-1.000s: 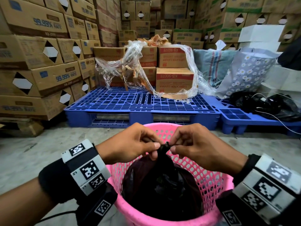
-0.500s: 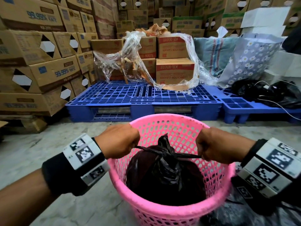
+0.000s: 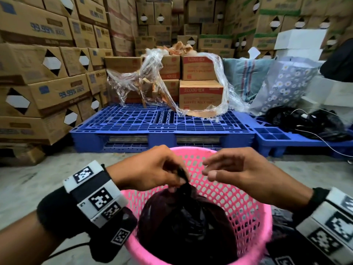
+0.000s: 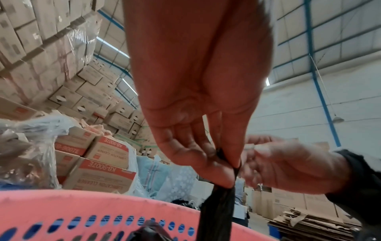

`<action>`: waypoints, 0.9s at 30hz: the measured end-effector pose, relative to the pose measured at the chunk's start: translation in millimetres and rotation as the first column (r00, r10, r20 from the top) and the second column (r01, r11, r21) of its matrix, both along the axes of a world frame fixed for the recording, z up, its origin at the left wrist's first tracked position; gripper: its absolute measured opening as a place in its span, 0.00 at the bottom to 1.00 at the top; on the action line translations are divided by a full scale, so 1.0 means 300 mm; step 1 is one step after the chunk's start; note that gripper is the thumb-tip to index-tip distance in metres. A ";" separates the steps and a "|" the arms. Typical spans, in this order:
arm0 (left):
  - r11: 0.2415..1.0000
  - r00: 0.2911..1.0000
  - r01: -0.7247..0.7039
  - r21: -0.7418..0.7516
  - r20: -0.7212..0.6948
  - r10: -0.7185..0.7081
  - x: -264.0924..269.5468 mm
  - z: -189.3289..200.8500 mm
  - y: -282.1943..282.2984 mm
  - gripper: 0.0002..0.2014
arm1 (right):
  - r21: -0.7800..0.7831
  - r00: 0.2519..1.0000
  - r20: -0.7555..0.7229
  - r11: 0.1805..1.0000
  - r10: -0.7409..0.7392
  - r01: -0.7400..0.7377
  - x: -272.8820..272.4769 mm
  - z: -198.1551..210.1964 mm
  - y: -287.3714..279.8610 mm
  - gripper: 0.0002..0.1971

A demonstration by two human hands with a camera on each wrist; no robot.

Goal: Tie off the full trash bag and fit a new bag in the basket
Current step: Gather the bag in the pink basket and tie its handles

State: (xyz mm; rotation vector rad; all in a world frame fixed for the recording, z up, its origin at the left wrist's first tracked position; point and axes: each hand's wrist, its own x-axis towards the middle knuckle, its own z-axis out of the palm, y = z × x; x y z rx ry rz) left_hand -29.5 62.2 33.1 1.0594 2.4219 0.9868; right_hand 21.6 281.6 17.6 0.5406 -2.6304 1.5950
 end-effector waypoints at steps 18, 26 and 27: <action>0.966 0.981 -0.152 -0.209 0.088 0.173 -0.144 0.124 0.051 0.06 | 0.777 0.970 0.180 0.628 -0.162 -0.039 0.031 -0.152 0.199 0.59; 0.888 0.911 -0.390 -0.244 0.039 0.410 -0.038 0.785 0.040 0.07 | 0.689 0.945 0.275 0.722 -0.175 -0.067 0.124 0.569 0.175 0.38; 0.884 0.906 -0.401 -0.241 0.042 0.422 -0.023 0.885 0.026 0.07 | 0.682 0.940 0.286 0.729 -0.185 -0.064 0.142 0.667 0.165 0.38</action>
